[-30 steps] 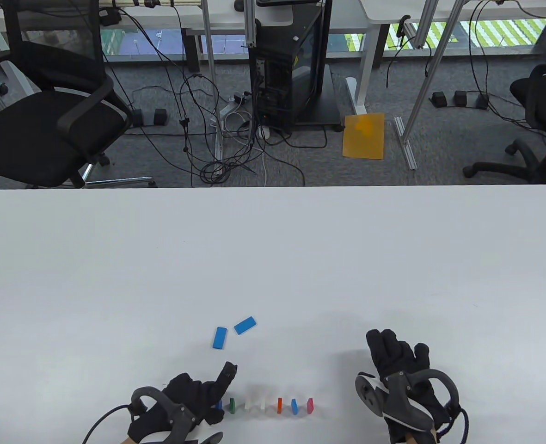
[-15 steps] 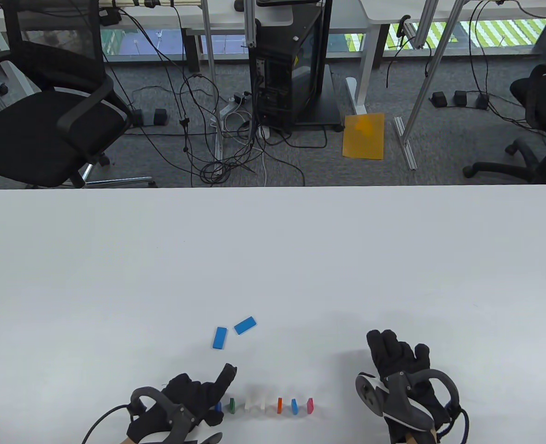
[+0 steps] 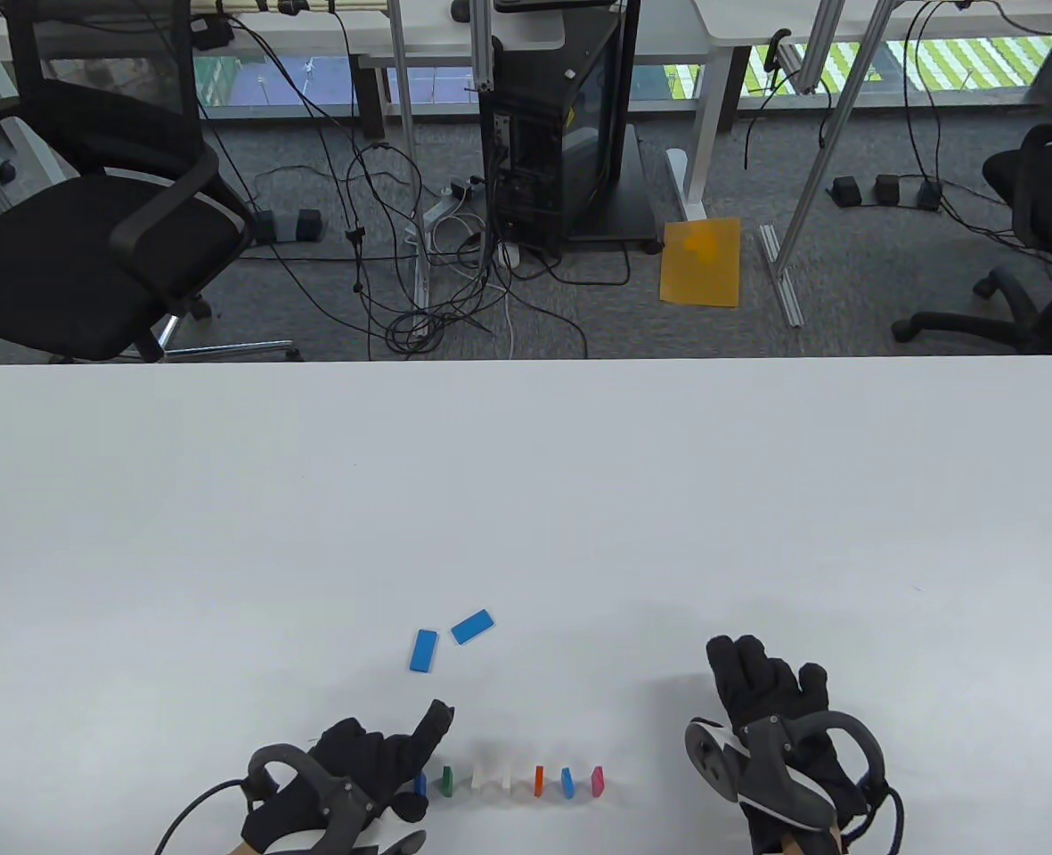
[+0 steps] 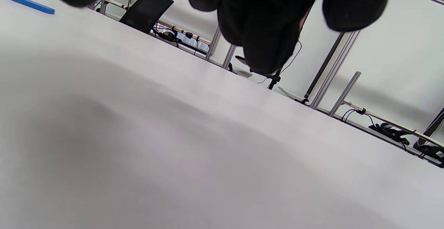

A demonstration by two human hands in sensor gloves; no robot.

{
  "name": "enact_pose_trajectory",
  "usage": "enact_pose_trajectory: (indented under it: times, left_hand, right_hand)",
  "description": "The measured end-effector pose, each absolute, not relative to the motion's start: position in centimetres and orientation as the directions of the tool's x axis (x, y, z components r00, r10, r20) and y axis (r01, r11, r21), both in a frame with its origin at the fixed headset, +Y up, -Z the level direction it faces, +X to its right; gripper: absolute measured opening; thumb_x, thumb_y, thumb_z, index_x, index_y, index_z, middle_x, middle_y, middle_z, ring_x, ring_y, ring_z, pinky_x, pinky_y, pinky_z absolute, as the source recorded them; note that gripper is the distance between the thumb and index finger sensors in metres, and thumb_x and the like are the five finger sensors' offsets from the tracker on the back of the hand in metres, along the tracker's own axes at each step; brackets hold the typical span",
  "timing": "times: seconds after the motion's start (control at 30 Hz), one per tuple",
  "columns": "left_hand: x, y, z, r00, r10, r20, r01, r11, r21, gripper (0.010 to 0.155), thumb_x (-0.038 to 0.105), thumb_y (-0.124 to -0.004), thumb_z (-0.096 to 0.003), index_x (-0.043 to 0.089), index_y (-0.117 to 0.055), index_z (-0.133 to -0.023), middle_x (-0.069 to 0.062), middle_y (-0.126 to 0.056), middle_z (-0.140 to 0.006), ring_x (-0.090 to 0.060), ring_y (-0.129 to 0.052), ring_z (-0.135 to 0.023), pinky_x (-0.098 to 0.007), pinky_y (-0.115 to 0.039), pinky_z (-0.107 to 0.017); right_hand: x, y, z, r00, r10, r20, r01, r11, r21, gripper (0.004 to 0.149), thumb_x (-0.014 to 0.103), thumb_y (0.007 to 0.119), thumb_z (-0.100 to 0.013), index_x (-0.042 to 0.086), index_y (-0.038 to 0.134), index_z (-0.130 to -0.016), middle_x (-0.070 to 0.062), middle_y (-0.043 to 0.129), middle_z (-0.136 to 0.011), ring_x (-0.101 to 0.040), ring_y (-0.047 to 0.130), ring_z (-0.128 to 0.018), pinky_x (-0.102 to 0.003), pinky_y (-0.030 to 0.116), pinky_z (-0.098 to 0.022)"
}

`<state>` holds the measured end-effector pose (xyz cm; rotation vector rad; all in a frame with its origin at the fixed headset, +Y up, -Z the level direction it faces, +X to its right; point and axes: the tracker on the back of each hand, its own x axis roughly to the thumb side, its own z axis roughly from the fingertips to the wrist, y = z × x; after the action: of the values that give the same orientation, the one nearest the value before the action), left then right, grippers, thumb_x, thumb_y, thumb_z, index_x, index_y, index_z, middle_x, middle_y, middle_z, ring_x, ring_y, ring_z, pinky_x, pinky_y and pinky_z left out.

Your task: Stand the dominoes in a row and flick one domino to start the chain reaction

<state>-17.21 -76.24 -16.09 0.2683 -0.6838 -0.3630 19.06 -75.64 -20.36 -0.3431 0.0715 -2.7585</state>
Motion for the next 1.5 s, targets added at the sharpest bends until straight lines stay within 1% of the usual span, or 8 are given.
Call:
enact_pose_trajectory:
  times: [0.33,0.57,0.63,0.7,0.73,0.9,1.23,1.5]
  left_hand:
    - [-18.8,-75.0,-16.4,0.768,-0.37,0.523,0.191,0.911,0.366,0.095,0.073,-0.065,-0.0247,0.025,-0.053,-0.106,0.028,-0.094,-0.079,0.017,-0.098,-0.031,-0.021,-0.089,-0.046]
    - [-22.4,-73.2,-19.0,0.864,-0.274,0.422,0.143,0.938,0.317,0.095,0.073,-0.061,-0.0247,0.029,-0.052,-0.108,0.022,-0.09,-0.091,0.011,-0.102,-0.049,-0.026,-0.086,-0.054]
    - [-23.0,-72.9,-20.1,0.891,-0.225,0.395,0.11,0.95,0.292,0.076,0.071,-0.057,-0.0315,0.04,-0.067,-0.1,0.021,-0.092,-0.09,0.005,-0.104,-0.063,-0.033,-0.083,-0.061]
    - [-22.8,-72.6,-21.5,0.911,-0.179,0.372,0.094,0.967,0.236,0.05,0.067,-0.058,-0.0375,0.05,-0.082,-0.077,0.027,-0.101,-0.069,0.001,-0.104,-0.062,-0.036,-0.081,-0.062]
    - [-22.6,-72.5,-21.9,0.914,-0.174,0.367,0.097,0.971,0.218,0.046,0.066,-0.058,-0.0384,0.051,-0.083,-0.074,0.028,-0.102,-0.066,0.001,-0.105,-0.06,-0.036,-0.081,-0.062]
    - [-19.8,-72.9,-25.0,0.898,-0.306,0.317,0.268,0.95,0.159,0.059,0.069,-0.061,-0.0373,0.045,-0.076,-0.089,0.023,-0.097,-0.082,0.001,-0.103,-0.055,-0.031,-0.084,-0.055]
    - [-15.6,-75.8,-29.6,0.885,-0.382,0.267,0.401,0.916,-0.019,0.062,0.073,-0.059,-0.0337,0.044,-0.08,-0.084,0.023,-0.103,-0.07,0.002,-0.105,-0.045,-0.03,-0.087,-0.047]
    - [-14.4,-76.5,-30.3,0.849,-0.481,0.219,0.494,0.869,-0.004,0.073,0.076,-0.057,-0.0322,0.038,-0.081,-0.089,0.02,-0.105,-0.067,0.002,-0.106,-0.042,-0.03,-0.089,-0.046]
  right_hand:
    - [19.1,-75.6,-20.3,-0.905,-0.361,0.227,0.345,-0.932,-0.108,0.092,0.058,0.061,-0.041,0.003,0.04,-0.111,-0.029,0.057,-0.11,-0.045,0.08,-0.091,-0.071,0.059,-0.059]
    - [19.1,-75.5,-20.3,-0.909,-0.356,0.217,0.339,-0.934,-0.114,0.092,0.058,0.061,-0.041,0.003,0.039,-0.111,-0.029,0.056,-0.111,-0.047,0.079,-0.092,-0.071,0.059,-0.059]
    - [19.2,-75.5,-20.3,-0.911,-0.352,0.214,0.334,-0.935,-0.117,0.091,0.058,0.059,-0.041,0.003,0.04,-0.111,-0.029,0.056,-0.111,-0.046,0.08,-0.091,-0.071,0.059,-0.059]
    - [19.2,-75.5,-20.4,-0.914,-0.344,0.213,0.325,-0.938,-0.121,0.09,0.058,0.059,-0.041,0.003,0.041,-0.111,-0.029,0.057,-0.11,-0.046,0.08,-0.091,-0.071,0.059,-0.059]
    - [19.2,-75.6,-20.4,-0.915,-0.344,0.213,0.325,-0.938,-0.12,0.09,0.058,0.059,-0.041,0.003,0.042,-0.111,-0.029,0.057,-0.11,-0.046,0.08,-0.091,-0.071,0.059,-0.059]
    - [19.3,-75.7,-20.4,-0.912,-0.356,0.204,0.339,-0.934,-0.115,0.09,0.058,0.059,-0.041,0.003,0.042,-0.111,-0.028,0.058,-0.11,-0.045,0.08,-0.09,-0.071,0.059,-0.059]
    - [19.6,-74.8,-20.3,-0.927,-0.347,0.146,0.315,-0.927,-0.202,0.094,0.059,0.057,-0.041,0.001,0.038,-0.112,-0.032,0.051,-0.111,-0.052,0.074,-0.093,-0.073,0.057,-0.059]
    - [19.6,-74.8,-20.2,-0.927,-0.344,0.149,0.306,-0.924,-0.228,0.094,0.059,0.058,-0.041,0.001,0.038,-0.112,-0.031,0.053,-0.111,-0.051,0.075,-0.093,-0.073,0.056,-0.059]
